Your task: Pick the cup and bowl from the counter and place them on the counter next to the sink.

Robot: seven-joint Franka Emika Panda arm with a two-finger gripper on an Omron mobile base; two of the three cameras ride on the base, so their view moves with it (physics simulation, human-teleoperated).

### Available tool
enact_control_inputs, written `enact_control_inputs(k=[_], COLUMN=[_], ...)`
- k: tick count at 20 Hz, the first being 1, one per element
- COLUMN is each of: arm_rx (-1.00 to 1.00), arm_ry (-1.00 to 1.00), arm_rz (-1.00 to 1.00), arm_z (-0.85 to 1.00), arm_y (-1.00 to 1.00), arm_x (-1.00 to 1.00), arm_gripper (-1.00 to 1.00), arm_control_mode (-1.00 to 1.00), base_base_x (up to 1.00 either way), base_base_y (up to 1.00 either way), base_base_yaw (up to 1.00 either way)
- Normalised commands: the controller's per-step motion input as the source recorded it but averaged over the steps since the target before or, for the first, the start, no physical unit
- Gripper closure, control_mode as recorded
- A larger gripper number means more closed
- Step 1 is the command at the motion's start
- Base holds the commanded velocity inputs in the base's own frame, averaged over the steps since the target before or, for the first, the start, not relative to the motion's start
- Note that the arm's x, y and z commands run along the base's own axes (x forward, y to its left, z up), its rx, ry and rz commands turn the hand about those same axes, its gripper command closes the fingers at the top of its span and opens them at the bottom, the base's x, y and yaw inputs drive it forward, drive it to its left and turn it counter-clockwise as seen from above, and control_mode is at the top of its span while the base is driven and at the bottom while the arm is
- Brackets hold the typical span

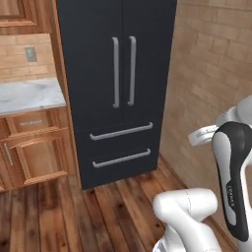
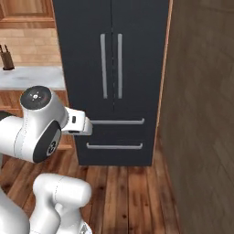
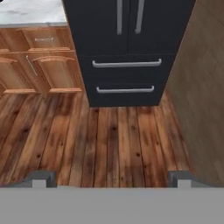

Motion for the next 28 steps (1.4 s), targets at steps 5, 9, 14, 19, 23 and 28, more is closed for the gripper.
enact_control_inputs(k=[5, 9, 14, 19, 23, 28], arm_rx=[0.00, 0.00, 0.00, 0.00, 0.00, 0.00], arm_ry=[0.00, 0.00, 0.00, 0.00, 0.00, 0.00], arm_rz=[0.00, 0.00, 0.00, 0.00, 0.00, 0.00], arm_z=[0.00, 0.00, 0.00, 0.00, 0.00, 0.00], arm_y=[0.00, 0.00, 0.00, 0.00, 0.00, 0.00], arm_x=[0.00, 0.00, 0.00, 0.00, 0.00, 0.00], arm_gripper=[-1.00, -1.00, -1.00, -1.00, -1.00, -1.00], arm_control_mode=[1.00, 1.00, 1.00, 1.00, 1.00, 1.00], base_base_x=[0.61, 0.00, 0.00, 0.01, 0.11, 0.14], base_base_y=[0.56, 0.59, 0.46, 0.17, 0.01, -0.24], base_base_yaw=[0.08, 0.64, 0.84, 0.90, 0.90, 0.94])
